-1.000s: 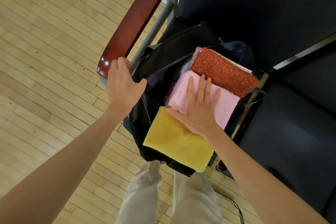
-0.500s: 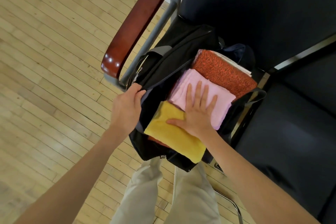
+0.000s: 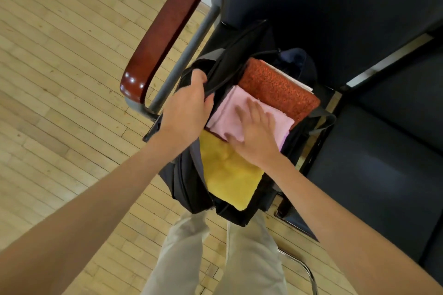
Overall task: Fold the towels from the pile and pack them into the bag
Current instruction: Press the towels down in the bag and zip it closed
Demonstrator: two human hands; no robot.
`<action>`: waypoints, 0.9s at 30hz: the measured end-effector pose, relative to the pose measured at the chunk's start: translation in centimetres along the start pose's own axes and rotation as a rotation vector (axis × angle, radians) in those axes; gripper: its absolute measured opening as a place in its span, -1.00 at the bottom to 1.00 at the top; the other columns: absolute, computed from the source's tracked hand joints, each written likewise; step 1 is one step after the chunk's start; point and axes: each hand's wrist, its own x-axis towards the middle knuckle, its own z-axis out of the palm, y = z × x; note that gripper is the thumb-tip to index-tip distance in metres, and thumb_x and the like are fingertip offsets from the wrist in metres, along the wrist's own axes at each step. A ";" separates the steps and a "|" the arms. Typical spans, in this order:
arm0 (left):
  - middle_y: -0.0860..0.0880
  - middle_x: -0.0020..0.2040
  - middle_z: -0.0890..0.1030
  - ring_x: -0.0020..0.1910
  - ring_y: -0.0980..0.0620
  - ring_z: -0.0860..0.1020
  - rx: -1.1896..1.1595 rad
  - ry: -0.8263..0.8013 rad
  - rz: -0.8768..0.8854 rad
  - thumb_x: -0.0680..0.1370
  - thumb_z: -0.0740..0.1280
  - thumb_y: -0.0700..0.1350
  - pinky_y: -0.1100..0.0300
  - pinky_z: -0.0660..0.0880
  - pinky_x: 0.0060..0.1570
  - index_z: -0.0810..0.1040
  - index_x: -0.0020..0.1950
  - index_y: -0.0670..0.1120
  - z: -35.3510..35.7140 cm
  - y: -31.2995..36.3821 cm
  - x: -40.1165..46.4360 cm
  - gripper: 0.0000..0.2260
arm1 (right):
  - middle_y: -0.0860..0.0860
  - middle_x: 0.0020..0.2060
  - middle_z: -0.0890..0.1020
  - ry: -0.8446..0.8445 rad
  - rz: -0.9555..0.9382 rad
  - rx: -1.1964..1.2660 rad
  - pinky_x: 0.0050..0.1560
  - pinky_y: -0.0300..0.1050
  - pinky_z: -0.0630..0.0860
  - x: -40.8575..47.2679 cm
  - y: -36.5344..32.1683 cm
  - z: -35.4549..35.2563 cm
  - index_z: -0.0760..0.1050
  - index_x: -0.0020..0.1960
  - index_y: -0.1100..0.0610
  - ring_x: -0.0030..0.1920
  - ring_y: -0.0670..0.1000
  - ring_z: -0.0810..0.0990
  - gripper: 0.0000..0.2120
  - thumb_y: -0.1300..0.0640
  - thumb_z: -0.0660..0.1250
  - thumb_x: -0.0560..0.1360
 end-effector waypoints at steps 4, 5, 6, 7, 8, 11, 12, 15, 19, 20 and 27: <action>-0.02 -0.38 0.35 -0.41 -0.09 0.39 0.282 0.009 0.009 0.61 0.18 -0.14 0.14 0.20 -0.51 0.33 0.24 -0.20 0.6 0.4 3.2 -0.76 | 0.10 0.55 -0.07 0.237 0.022 -0.110 0.43 0.26 -0.12 1.8 1.7 -1.6 0.05 0.54 0.00 0.53 0.21 -0.16 -0.23 -0.26 0.24 0.45; -0.05 -0.37 0.36 -0.41 -0.09 0.38 0.348 0.024 0.019 0.62 0.17 -0.15 0.15 0.16 -0.51 0.33 0.25 -0.21 0.7 0.6 4.0 -0.76 | 0.09 0.55 -0.15 0.185 0.044 -0.109 0.41 0.33 -0.19 2.4 1.9 -1.6 -0.02 0.55 -0.05 0.51 0.24 -0.24 -0.15 -0.36 0.22 0.41; -0.07 -0.36 0.39 -0.42 -0.11 0.40 0.392 0.036 0.027 0.62 0.18 -0.16 0.15 0.15 -0.51 0.34 0.25 -0.21 0.9 0.8 4.7 -0.77 | 0.08 0.54 -0.21 0.129 0.061 -0.109 0.38 0.38 -0.25 2.9 1.9 -1.6 -0.07 0.55 -0.09 0.50 0.26 -0.30 -0.07 -0.45 0.19 0.34; -0.11 -0.34 0.45 -0.41 -0.15 0.44 0.417 0.047 0.033 0.61 0.20 -0.18 0.12 0.17 -0.50 0.35 0.24 -0.22 1.0 0.9 5.5 -0.77 | 0.07 0.53 -0.25 0.075 0.068 -0.113 0.36 0.41 -0.28 3.3 1.9 -1.5 -0.12 0.55 -0.12 0.48 0.28 -0.35 0.02 -0.53 0.18 0.26; -0.14 -0.30 0.51 -0.38 -0.19 0.49 0.431 0.053 0.040 0.60 0.23 -0.21 0.10 0.22 -0.48 0.35 0.23 -0.22 1.1 1.0 6.3 -0.77 | 0.06 0.53 -0.28 0.023 0.068 -0.121 0.35 0.43 -0.29 3.6 2.1 -1.4 -0.15 0.54 -0.13 0.47 0.28 -0.37 0.10 -0.58 0.17 0.19; -0.18 -0.15 0.60 -0.22 -0.22 0.58 0.459 0.044 0.072 0.61 0.25 -0.17 0.06 0.33 -0.39 0.39 0.15 -0.20 1.7 1.4 8.6 -0.84 | 0.07 0.52 -0.29 -0.068 0.049 -0.205 0.34 0.48 -0.26 4.2 2.8 -0.8 -0.27 0.53 -0.13 0.46 0.31 -0.39 0.25 -0.61 0.24 0.07; -0.19 -0.11 0.60 -0.16 -0.23 0.59 0.454 0.043 0.078 0.64 0.22 -0.12 0.03 0.35 -0.36 0.42 0.11 -0.19 1.9 1.8 9.1 -0.85 | 0.08 0.52 -0.30 -0.072 0.039 -0.248 0.34 0.49 -0.25 4.3 3.0 -0.5 -0.31 0.52 -0.12 0.45 0.32 -0.39 0.28 -0.61 0.26 0.07; -0.18 -0.10 0.60 -0.12 -0.20 0.58 0.338 0.057 0.103 0.67 0.08 0.02 0.03 0.37 -0.30 0.51 0.01 -0.18 2.0 3.1 9.5 -0.67 | 0.08 0.52 -0.29 -0.084 0.035 -0.288 0.34 0.49 -0.26 4.9 3.2 0.3 -0.35 0.51 -0.12 0.45 0.33 -0.40 0.28 -0.60 0.26 0.08; -0.14 -0.13 0.61 -0.14 -0.12 0.57 0.104 0.047 0.210 0.66 0.09 0.03 0.04 0.44 -0.18 0.57 -0.01 -0.16 2.8 4.3 7.8 -0.64 | 0.08 0.53 -0.26 -0.098 0.033 -0.295 0.35 0.48 -0.25 6.0 2.3 0.5 -0.34 0.51 -0.13 0.45 0.33 -0.39 0.24 -0.63 0.19 0.09; -0.13 -0.13 0.61 -0.14 -0.11 0.57 0.058 0.026 0.226 0.66 0.10 0.02 0.03 0.46 -0.15 0.58 0.00 -0.16 3.2 4.4 7.4 -0.66 | 0.07 0.53 -0.26 -0.101 0.022 -0.288 0.35 0.48 -0.25 6.0 2.3 0.5 -0.33 0.51 -0.12 0.45 0.32 -0.39 0.22 -0.63 0.18 0.11; -0.09 -0.11 0.65 -0.13 -0.06 0.61 -0.375 -0.133 0.038 0.66 0.15 -0.12 0.25 0.44 -0.14 0.53 0.29 -0.17 6.8 3.7 6.2 -0.71 | 0.10 0.34 0.46 0.184 -0.174 0.284 0.34 0.12 0.35 2.1 8.0 -3.9 0.50 0.27 0.14 0.39 0.10 0.36 -0.65 0.13 0.25 0.51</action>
